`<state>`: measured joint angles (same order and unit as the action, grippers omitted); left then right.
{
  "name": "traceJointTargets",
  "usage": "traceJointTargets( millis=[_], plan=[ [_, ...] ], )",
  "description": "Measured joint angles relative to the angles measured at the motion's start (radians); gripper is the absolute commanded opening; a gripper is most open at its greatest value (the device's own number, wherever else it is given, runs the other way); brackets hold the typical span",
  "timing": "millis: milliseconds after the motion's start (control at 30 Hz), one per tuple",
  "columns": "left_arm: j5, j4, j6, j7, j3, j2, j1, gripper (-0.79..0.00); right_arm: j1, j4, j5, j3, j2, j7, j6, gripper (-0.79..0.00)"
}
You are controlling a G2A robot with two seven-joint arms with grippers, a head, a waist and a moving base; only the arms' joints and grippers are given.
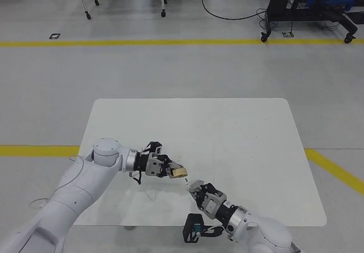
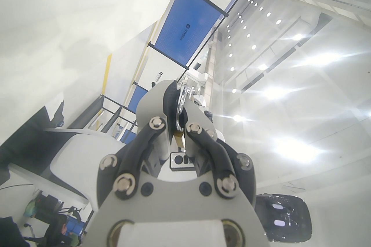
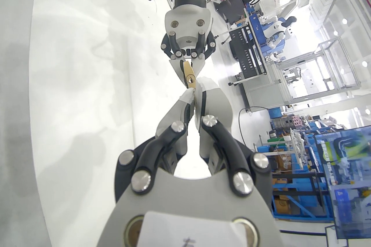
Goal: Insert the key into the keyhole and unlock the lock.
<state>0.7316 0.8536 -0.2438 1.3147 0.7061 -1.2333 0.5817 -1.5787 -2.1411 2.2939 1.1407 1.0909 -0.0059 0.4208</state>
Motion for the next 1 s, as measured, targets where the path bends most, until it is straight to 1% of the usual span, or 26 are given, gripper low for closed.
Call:
traceJointTargets(
  millis=[100,300,533,1000],
  plan=[
    [-0.008,0.017,-0.011,-0.023,0.006,0.001,0.007,-0.785,0.008,-0.001,0.010,-0.020,0.003,0.026,-0.004,-0.785],
    [-0.018,0.037,-0.024,-0.045,0.021,0.003,0.023,-0.785,-0.003,-0.016,0.051,-0.035,0.003,0.041,-0.008,-0.785],
    [-0.032,0.047,-0.032,-0.049,0.032,0.004,0.030,-0.785,0.003,-0.015,0.087,-0.061,0.007,0.084,0.002,-0.785],
    [-0.061,0.055,-0.033,-0.046,0.045,0.001,0.038,-0.785,0.014,-0.005,0.113,-0.083,0.013,0.121,-0.005,-0.785]
  ],
)
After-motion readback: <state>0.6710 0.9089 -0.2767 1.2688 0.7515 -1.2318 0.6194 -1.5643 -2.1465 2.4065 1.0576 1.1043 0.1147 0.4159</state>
